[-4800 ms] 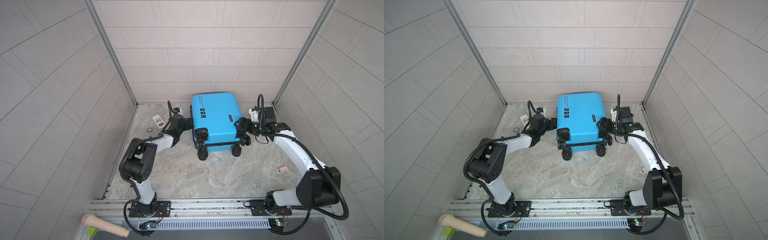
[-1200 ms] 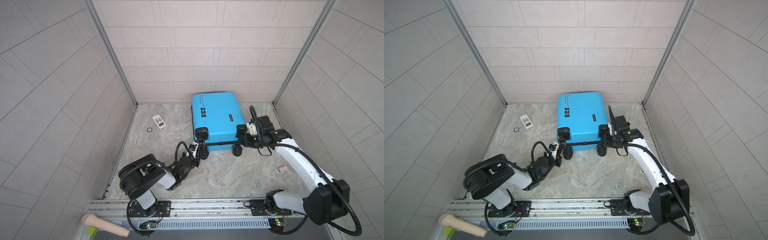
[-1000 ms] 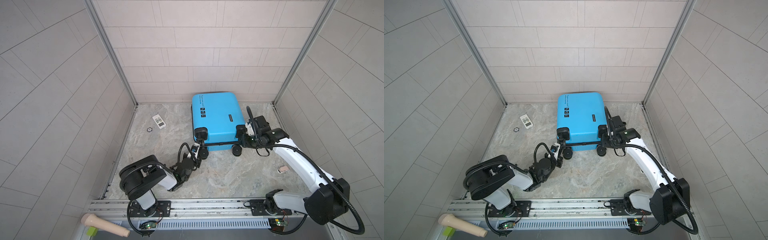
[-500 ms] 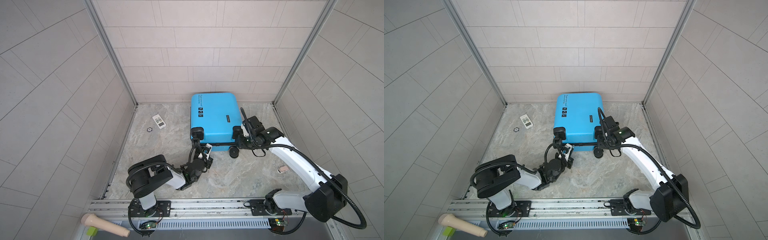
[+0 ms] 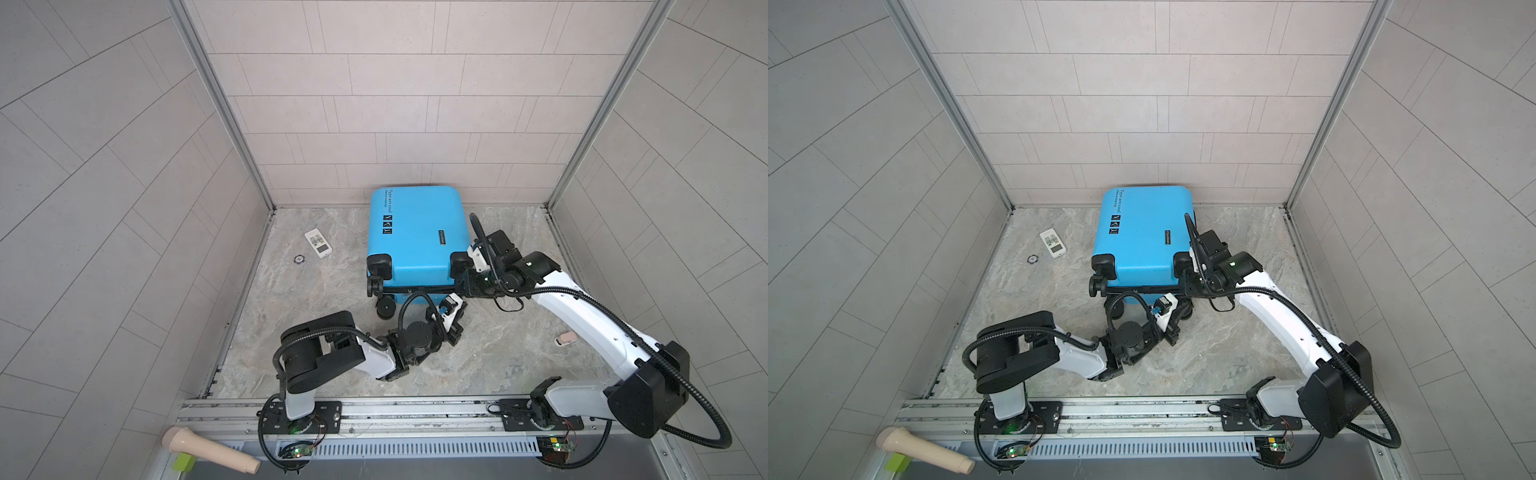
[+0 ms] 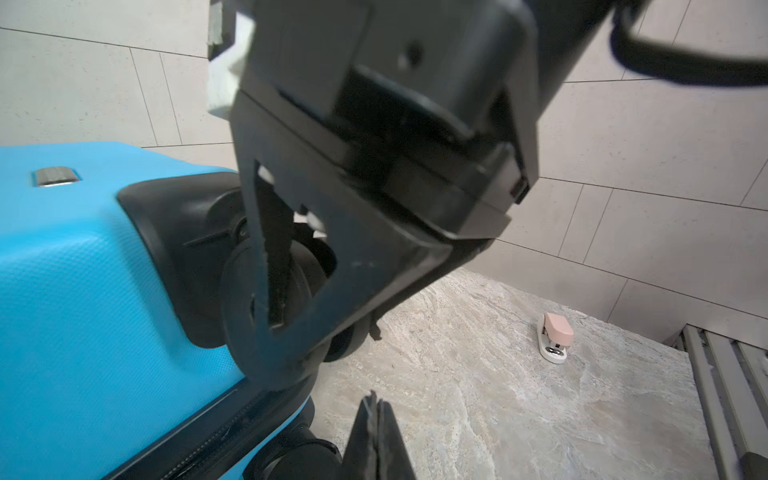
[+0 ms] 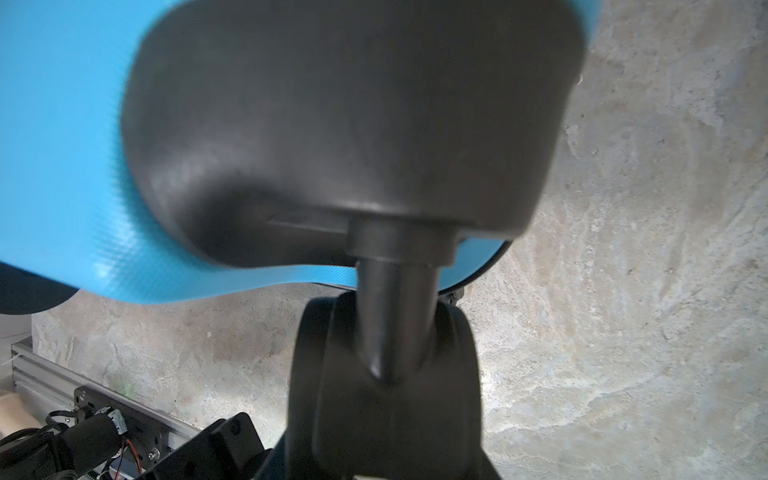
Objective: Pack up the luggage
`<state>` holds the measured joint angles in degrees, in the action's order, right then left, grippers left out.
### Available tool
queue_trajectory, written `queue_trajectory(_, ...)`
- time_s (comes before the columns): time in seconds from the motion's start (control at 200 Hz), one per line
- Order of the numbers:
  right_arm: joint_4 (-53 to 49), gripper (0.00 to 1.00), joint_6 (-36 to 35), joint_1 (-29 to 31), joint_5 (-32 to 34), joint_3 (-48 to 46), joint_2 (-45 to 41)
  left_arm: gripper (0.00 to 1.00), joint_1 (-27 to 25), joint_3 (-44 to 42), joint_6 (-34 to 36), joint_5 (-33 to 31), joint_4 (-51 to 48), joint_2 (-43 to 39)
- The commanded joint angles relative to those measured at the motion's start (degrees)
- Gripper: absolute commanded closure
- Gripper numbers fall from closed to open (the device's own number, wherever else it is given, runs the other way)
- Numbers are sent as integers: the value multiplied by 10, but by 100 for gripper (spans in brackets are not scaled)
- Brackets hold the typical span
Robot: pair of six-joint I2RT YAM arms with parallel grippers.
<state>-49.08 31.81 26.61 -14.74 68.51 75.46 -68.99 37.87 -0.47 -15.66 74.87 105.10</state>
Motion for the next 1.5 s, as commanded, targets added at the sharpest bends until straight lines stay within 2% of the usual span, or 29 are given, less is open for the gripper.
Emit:
queue_trajectory(0.0, 29, 100, -54, 9, -40, 3, -3, 99, -4, -23, 12, -48, 17, -41)
queue_trajectory(0.05, 28, 100, -56, 9, -41, 3, -3, 88, -4, -50, 17, -80, 15, -66)
queue_trajectory(0.2, 28, 100, -60, 9, -44, 3, -8, 34, -4, -154, -1, -179, 4, -145)
queue_trajectory(0.24, 28, 100, -61, 8, -44, 3, -9, 29, -4, -179, -15, -208, -5, -166)
queue_trajectory(0.4, 33, 100, -60, 9, -49, -4, -13, 28, -3, -207, -55, -282, -161, -240)
queue_trajectory(0.46, 36, 100, -60, 9, -51, -7, -10, 28, -3, -207, -71, -308, -181, -241)
queue_trajectory(0.61, 41, 100, -61, 9, -53, -11, -8, 27, 6, -239, -63, -323, -98, -193)
queue_trajectory(0.801, 39, 100, -62, 9, -57, -4, -8, 28, 12, -216, -61, -302, 19, -85)
queue_trajectory(1.126, 40, 100, -60, 9, -67, -9, -12, 29, 34, -129, -46, -304, 17, -29)
queue_trajectory(1.336, 42, 100, -60, 9, -69, -10, -18, 34, 57, -107, -57, -328, 17, 5)
queue_trajectory(1.491, 42, 100, -61, 9, -72, -10, -18, 41, 66, -95, -69, -333, 18, 21)
